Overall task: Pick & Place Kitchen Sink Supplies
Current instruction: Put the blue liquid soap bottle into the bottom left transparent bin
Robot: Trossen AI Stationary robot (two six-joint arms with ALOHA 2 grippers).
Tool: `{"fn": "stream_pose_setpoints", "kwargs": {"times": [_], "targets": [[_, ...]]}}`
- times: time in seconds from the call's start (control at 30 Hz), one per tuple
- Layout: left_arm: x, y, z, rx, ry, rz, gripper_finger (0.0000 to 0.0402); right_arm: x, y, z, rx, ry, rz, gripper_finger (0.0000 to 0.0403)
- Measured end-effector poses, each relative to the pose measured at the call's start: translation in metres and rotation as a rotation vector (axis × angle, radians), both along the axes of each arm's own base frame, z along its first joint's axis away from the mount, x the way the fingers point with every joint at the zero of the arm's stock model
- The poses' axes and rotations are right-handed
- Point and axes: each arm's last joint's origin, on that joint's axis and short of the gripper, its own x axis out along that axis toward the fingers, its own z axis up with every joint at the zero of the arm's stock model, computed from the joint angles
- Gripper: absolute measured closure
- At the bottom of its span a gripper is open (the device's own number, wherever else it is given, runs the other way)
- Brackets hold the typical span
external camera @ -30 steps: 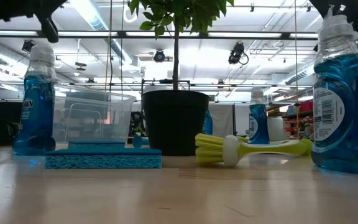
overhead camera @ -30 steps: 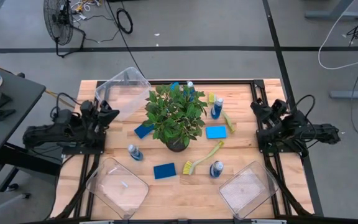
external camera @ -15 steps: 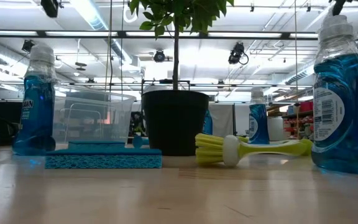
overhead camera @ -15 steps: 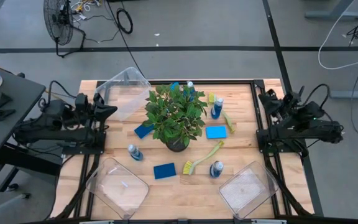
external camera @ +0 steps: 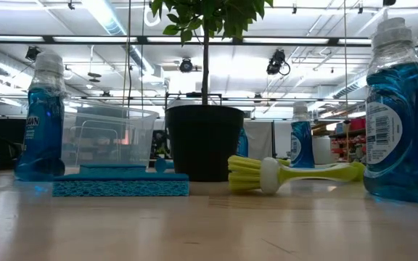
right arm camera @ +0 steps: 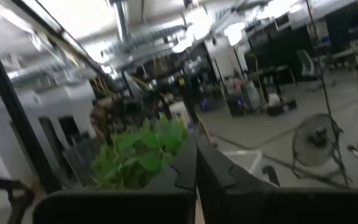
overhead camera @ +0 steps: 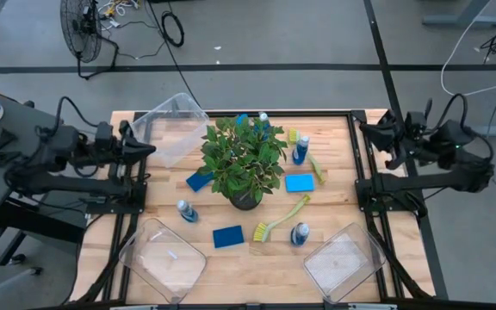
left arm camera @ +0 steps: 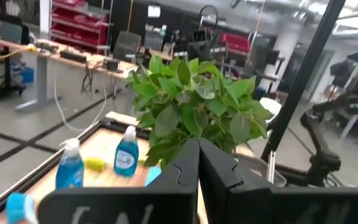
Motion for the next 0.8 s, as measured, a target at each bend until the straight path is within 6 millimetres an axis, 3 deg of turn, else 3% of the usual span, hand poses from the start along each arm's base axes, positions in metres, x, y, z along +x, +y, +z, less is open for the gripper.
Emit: {"fn": "stream_pose_setpoints", "kwargs": {"times": [0.43, 0.8], "targets": [[-0.038, 0.001, 0.037, 0.072, -0.044, 0.083, 0.039, 0.003, 0.0, 0.043, -0.038, 0.114, -0.009, 0.0394], [-0.039, 0.003, 0.037, 0.095, -0.025, 0.134, 0.0391, 0.025, -0.002, 0.032, -0.063, 0.273, -0.063, 0.0394]]}}
